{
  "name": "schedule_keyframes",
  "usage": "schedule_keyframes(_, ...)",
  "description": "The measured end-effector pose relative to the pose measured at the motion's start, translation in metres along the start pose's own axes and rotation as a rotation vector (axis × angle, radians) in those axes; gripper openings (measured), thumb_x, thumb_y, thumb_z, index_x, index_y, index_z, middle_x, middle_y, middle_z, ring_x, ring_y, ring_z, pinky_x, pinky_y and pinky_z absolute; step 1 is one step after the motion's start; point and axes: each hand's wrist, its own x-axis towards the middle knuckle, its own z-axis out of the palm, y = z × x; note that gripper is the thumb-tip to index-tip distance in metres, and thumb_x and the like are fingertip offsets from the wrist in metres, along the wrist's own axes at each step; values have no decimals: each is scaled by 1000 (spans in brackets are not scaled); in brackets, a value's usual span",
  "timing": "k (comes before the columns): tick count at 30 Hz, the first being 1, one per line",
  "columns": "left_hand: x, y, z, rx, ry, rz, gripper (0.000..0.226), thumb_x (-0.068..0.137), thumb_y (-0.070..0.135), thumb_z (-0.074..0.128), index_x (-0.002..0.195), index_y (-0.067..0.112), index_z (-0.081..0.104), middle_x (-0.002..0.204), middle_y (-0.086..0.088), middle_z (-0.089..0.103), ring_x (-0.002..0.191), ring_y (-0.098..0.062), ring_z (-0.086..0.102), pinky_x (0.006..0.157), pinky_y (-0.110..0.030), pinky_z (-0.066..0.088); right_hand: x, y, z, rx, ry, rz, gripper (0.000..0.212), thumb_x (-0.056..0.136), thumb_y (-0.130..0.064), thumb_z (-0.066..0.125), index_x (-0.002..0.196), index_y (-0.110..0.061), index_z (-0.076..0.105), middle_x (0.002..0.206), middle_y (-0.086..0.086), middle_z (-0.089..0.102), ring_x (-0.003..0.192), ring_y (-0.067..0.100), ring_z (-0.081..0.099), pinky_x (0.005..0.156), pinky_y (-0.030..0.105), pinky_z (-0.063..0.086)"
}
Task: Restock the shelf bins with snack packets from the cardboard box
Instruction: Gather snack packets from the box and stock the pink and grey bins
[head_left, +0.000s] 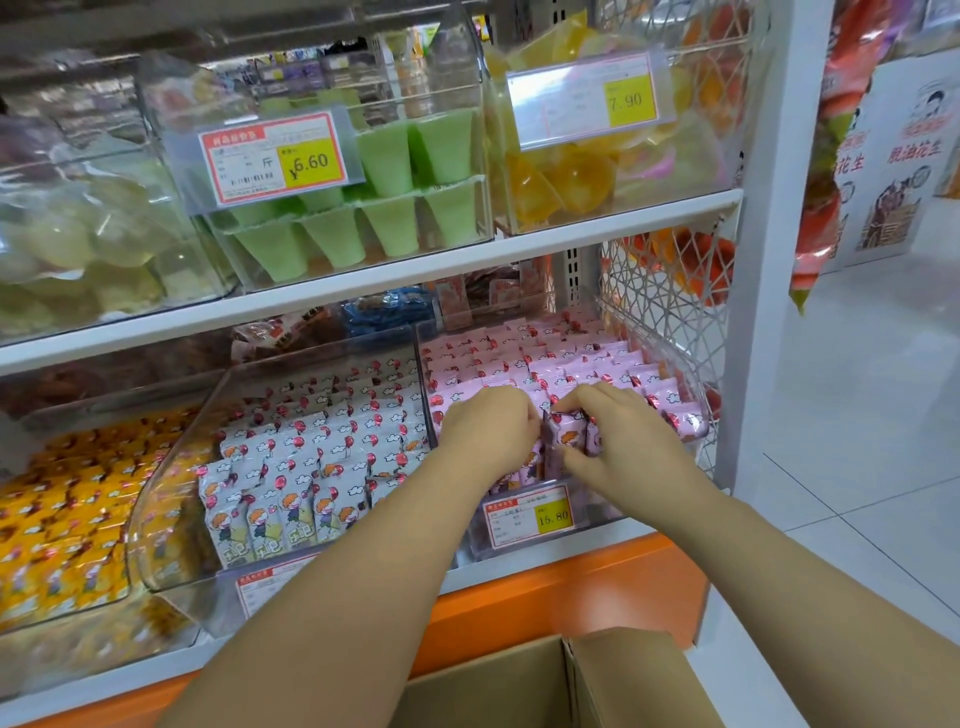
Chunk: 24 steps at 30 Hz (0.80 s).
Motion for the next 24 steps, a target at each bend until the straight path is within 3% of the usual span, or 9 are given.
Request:
schedule_keyframes(3, 6, 4, 3, -19, 14, -68, 20, 88, 12, 50, 90, 19, 69, 94, -5, 67, 88, -27, 63, 64, -30, 41, -1, 1, -1, -65, 62, -52, 33, 75, -23, 74, 107, -18, 66, 110, 5, 59, 102, 28, 50, 86, 40, 43)
schedule_keyframes(7, 9, 9, 4, 15, 9, -75, 20, 87, 6, 51, 96, 16, 66, 97, -6, 64, 88, -27, 61, 59, -30, 37, -5, -1, 0, -204, 225, -118, 30, 64, -21, 83, 93, -18, 73, 96, 7, 63, 89, 34, 55, 69, 43, 50)
schedule_keyframes(12, 2, 4, 8, -57, 148, 4, 20, 90, 4, 47, 87, 22, 55, 97, 2, 52, 87, -23, 55, 60, -30, 35, -6, 2, 4, -103, 218, -143, 30, 70, -14, 81, 99, -14, 73, 93, 5, 64, 91, 32, 53, 67, 44, 52)
schedule_keyframes(17, -6, -2, 23, -141, 271, 124, 23, 94, 3, 41, 105, 18, 54, 105, 0, 46, 89, -24, 50, 64, -32, 36, -4, 3, 9, -98, 244, -199, 30, 68, -9, 81, 98, -10, 73, 92, 6, 67, 84, 33, 57, 65, 40, 51)
schedule_keyframes(22, -3, -5, 17, -350, 435, 85, 9, 99, 16, 45, 95, 17, 53, 102, 3, 46, 87, -23, 53, 74, -39, 47, -3, 10, 18, -105, 273, -183, 33, 66, -7, 83, 98, -9, 74, 90, 6, 69, 82, 33, 59, 68, 36, 51)
schedule_keyframes(24, 2, -4, 7, -285, 406, 117, 11, 99, 24, 47, 97, 17, 56, 100, 5, 47, 87, -17, 51, 74, -36, 45, -3, 12, 21, -128, 251, -195, 33, 66, -8, 82, 98, -9, 74, 90, 6, 70, 81, 34, 60, 68, 39, 51)
